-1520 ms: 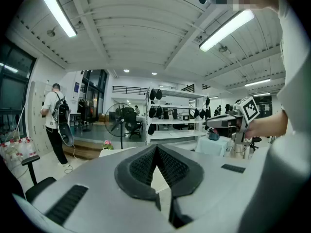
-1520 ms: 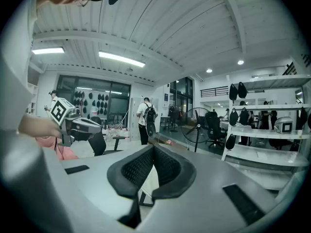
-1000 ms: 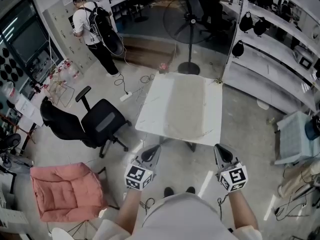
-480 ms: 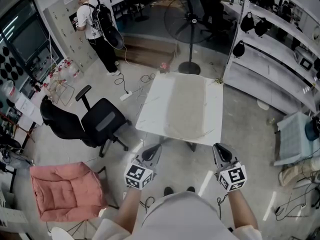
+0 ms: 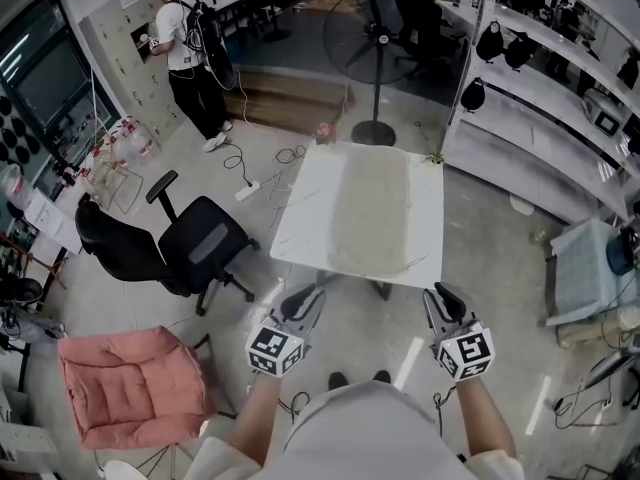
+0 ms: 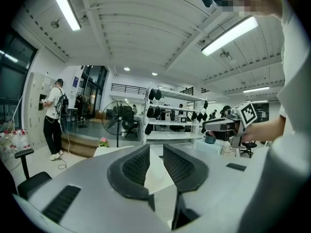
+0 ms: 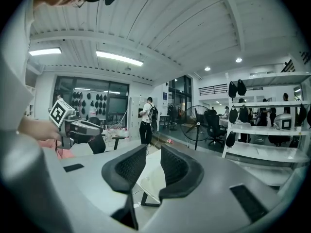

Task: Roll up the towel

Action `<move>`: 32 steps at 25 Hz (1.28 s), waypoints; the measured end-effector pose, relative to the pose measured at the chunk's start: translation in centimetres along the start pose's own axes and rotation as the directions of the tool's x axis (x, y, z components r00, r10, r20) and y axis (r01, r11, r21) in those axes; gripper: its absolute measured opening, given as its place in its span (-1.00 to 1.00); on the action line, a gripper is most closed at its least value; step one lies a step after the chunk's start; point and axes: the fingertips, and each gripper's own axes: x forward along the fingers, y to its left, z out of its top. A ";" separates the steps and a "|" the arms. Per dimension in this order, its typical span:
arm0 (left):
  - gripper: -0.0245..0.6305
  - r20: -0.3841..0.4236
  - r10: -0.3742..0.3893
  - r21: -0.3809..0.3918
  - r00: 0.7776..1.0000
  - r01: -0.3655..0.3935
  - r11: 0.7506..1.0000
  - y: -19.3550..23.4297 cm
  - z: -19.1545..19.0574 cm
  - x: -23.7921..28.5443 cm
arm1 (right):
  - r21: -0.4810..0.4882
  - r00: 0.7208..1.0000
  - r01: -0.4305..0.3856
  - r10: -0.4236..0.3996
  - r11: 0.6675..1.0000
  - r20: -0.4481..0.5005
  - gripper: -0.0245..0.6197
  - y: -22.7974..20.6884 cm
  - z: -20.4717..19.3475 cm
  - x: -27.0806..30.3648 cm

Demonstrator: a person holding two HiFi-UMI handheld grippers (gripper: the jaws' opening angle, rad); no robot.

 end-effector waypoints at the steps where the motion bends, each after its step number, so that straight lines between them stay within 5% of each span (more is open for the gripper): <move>1: -0.59 -0.001 -0.004 -0.001 1.000 0.004 1.000 0.2 -0.1 -0.1 | 0.000 1.000 0.002 -0.002 1.000 -0.002 -0.59 0.2 0.0 0.0; 20: -0.48 -0.030 -0.079 -0.004 0.996 0.079 0.997 1.3 -2.9 -2.0 | -0.001 0.998 0.039 -0.039 0.999 -0.059 -0.55 3.6 -2.9 0.1; 32: -0.49 -0.063 -0.077 0.002 0.995 0.078 0.997 3.1 -3.0 3.1 | 0.010 0.996 0.018 -0.017 1.000 -0.092 -0.55 -0.6 -4.2 4.7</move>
